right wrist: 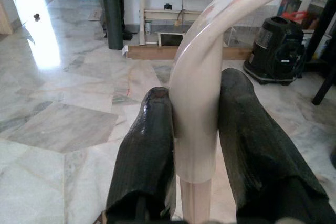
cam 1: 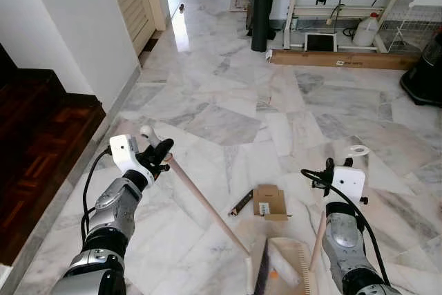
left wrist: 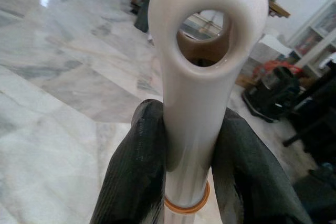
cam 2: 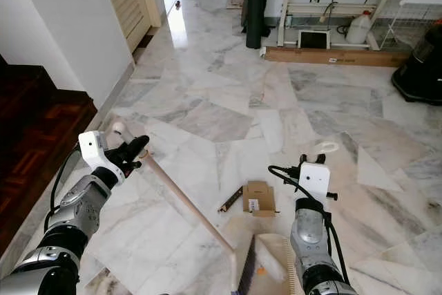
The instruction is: Sweep floor
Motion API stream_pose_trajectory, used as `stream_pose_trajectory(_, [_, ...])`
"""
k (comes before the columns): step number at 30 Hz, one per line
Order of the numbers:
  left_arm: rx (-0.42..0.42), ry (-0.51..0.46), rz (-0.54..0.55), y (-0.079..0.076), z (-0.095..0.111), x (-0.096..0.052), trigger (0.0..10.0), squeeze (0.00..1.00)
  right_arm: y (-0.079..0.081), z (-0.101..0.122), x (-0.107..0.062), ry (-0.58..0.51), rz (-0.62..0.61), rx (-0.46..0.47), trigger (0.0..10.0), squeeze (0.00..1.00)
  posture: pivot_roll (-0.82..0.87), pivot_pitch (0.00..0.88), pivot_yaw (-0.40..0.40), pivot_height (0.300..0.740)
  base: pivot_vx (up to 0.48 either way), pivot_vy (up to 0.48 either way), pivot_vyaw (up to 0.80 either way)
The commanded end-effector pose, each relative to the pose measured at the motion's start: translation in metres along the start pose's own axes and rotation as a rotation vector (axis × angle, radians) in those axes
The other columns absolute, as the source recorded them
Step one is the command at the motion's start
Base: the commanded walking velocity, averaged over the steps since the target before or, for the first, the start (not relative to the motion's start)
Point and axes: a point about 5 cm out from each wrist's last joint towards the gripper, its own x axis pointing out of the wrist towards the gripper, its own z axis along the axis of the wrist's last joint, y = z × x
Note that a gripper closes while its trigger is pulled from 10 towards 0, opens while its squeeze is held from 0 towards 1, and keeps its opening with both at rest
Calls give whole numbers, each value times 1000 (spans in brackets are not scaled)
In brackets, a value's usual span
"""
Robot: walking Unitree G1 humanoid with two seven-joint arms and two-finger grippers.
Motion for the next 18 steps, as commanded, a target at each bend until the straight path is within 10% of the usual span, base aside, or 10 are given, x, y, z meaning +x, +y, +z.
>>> stream_pose_trajectory(1, [-39, -26, -28, 1, 7, -1, 10000, 0, 2, 5, 4, -11, 0, 21, 10000, 0, 50, 11, 73, 740, 0, 0, 0])
stream_pose_trajectory(13, [-41, -10, -84, -9, 8, -1, 10000, 0, 3, 11, 10, -2, -26, 160, 10000, 0, 51, 2, 76, 740, 0, 0, 0])
stream_pose_trajectory(18, [17, -155, 0, -8, 33, -2, 10000, 0, 0, 14, 13, -6, -35, 215, 10000, 0, 58, 0, 71, 740, 0, 0, 0])
